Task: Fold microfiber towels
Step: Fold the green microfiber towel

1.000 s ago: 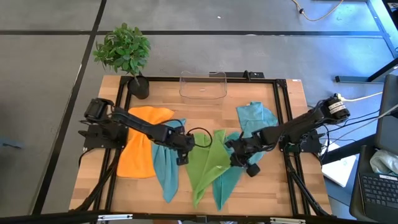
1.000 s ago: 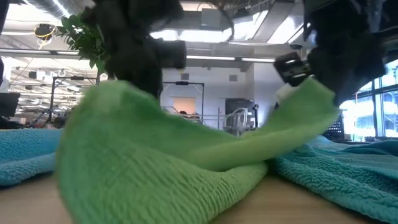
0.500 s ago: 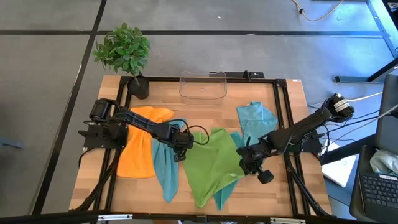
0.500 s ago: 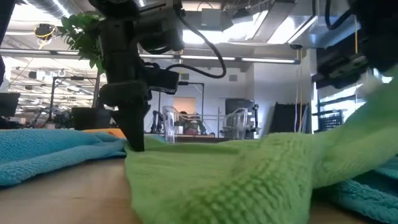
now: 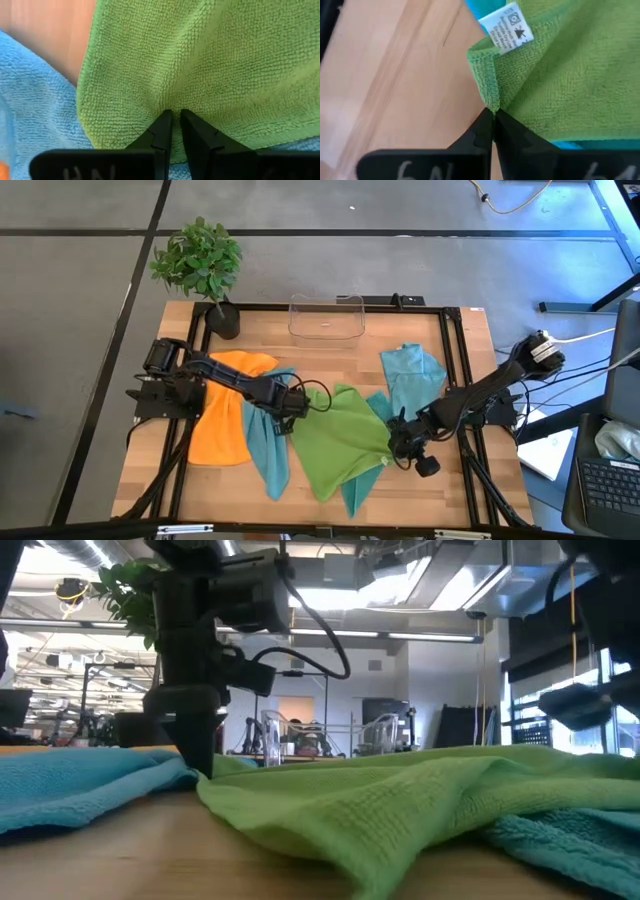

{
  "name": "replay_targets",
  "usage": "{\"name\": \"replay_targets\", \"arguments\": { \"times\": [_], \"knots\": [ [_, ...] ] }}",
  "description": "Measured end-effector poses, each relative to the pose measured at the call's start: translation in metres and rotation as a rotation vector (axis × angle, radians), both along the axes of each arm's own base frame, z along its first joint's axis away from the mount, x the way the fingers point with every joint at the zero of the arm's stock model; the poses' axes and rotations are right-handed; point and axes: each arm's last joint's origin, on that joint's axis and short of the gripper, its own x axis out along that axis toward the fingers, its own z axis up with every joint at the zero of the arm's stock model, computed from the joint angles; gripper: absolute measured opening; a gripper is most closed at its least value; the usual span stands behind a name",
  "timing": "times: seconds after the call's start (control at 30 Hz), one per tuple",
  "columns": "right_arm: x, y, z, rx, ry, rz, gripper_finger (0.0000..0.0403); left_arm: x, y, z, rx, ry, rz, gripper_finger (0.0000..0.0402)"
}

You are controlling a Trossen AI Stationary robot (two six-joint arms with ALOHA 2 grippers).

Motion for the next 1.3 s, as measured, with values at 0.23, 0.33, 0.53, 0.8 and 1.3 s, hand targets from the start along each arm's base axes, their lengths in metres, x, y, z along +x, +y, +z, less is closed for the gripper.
{"name": "replay_targets", "arguments": {
  "times": [0.23,0.33,0.53,0.8,1.3],
  "knots": [
    [0.006,0.004,0.003,0.066,-0.086,-0.043,0.0039,0.006,-0.012,0.021,-0.018,0.076,-0.006,0.0039],
    [0.006,0.007,0.007,0.086,-0.12,-0.033,0.0065,0.015,-0.022,0.042,0.033,0.032,-0.031,0.0039],
    [0.005,0.007,0.012,0.079,-0.146,-0.062,0.0137,0.029,-0.053,0.076,0.051,-0.111,-0.051,0.0039],
    [0.005,0.019,0.015,0.01,-0.225,-0.014,0.0183,0.034,-0.101,0.086,-0.016,-0.34,-0.061,0.0039],
    [-0.007,0.036,0.011,-0.031,-0.235,0.025,0.0115,0.026,-0.137,0.091,0.085,-0.508,-0.107,0.0039]
  ]
}}
